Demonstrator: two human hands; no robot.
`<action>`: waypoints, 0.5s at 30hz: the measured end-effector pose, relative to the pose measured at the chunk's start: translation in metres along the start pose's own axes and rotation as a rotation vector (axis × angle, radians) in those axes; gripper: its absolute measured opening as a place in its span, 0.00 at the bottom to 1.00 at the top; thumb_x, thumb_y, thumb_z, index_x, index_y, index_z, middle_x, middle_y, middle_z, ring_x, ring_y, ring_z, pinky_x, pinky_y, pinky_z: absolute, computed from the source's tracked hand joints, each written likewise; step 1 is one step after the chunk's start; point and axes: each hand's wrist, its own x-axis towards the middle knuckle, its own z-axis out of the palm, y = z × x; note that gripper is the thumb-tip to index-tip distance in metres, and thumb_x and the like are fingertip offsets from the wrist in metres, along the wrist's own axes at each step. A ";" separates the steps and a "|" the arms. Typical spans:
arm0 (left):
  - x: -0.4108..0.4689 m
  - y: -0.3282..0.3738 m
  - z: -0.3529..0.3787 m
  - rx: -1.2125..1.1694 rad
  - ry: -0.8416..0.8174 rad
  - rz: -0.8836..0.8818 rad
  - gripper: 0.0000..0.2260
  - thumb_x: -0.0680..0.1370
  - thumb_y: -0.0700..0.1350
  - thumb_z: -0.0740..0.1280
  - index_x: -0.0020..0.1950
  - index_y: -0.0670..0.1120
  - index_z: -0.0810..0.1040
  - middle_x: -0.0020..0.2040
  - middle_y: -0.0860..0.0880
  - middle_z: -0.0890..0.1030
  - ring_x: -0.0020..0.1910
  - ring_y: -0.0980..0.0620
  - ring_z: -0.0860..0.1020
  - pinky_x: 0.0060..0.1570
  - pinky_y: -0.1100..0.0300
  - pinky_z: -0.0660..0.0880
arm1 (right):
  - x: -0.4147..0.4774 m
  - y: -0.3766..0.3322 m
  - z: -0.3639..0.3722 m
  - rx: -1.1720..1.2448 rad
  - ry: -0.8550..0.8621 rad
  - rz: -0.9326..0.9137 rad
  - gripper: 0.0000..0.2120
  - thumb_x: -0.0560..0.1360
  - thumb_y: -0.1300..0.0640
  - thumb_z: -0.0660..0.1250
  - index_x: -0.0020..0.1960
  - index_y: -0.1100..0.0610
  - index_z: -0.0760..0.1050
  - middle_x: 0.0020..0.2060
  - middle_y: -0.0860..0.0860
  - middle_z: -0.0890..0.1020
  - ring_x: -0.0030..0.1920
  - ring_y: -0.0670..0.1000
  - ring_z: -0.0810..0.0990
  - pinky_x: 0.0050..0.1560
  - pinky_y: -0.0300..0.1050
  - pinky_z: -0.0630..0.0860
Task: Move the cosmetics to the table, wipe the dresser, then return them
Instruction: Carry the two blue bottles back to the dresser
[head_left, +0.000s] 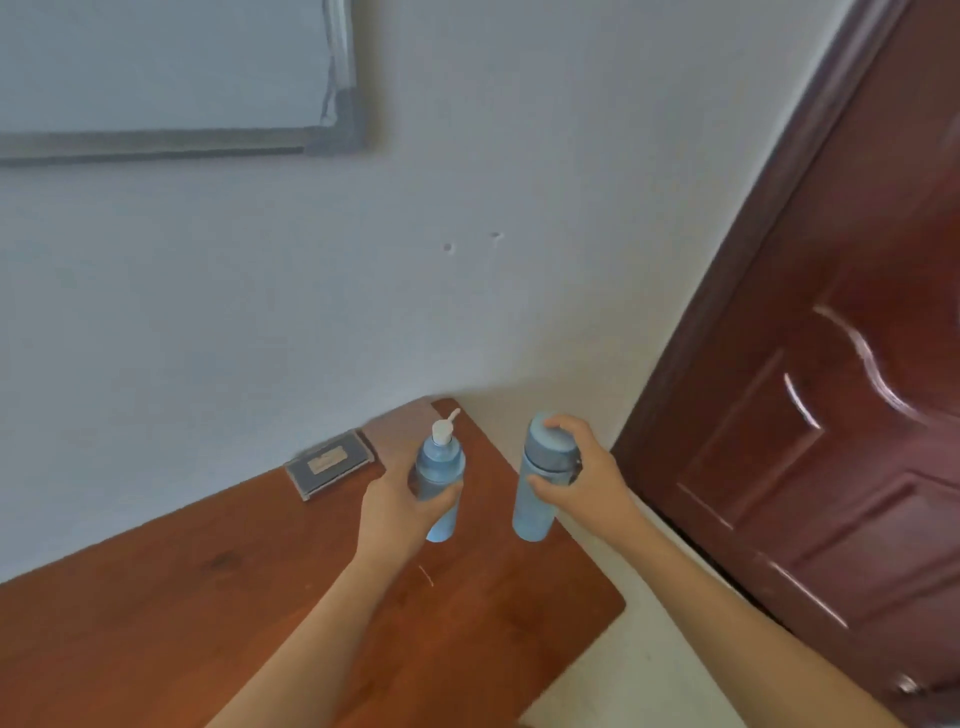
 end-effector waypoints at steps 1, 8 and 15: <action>-0.005 0.001 0.000 -0.003 -0.047 0.032 0.25 0.69 0.44 0.74 0.64 0.47 0.71 0.51 0.52 0.79 0.48 0.52 0.77 0.46 0.60 0.73 | -0.018 -0.004 -0.005 -0.012 0.036 0.033 0.25 0.69 0.67 0.71 0.54 0.45 0.64 0.50 0.37 0.69 0.43 0.28 0.72 0.40 0.24 0.68; -0.055 0.027 0.052 -0.069 -0.496 0.191 0.25 0.69 0.44 0.73 0.65 0.49 0.71 0.50 0.55 0.77 0.48 0.53 0.77 0.47 0.61 0.74 | -0.155 -0.020 -0.044 -0.141 0.380 0.296 0.26 0.69 0.65 0.71 0.51 0.40 0.63 0.50 0.37 0.70 0.42 0.29 0.72 0.40 0.24 0.68; -0.134 0.077 0.123 -0.181 -0.910 0.404 0.19 0.67 0.47 0.74 0.54 0.59 0.72 0.47 0.57 0.80 0.46 0.56 0.78 0.46 0.61 0.74 | -0.295 -0.043 -0.094 -0.254 0.787 0.486 0.28 0.67 0.70 0.71 0.51 0.43 0.64 0.47 0.39 0.72 0.40 0.28 0.73 0.39 0.23 0.68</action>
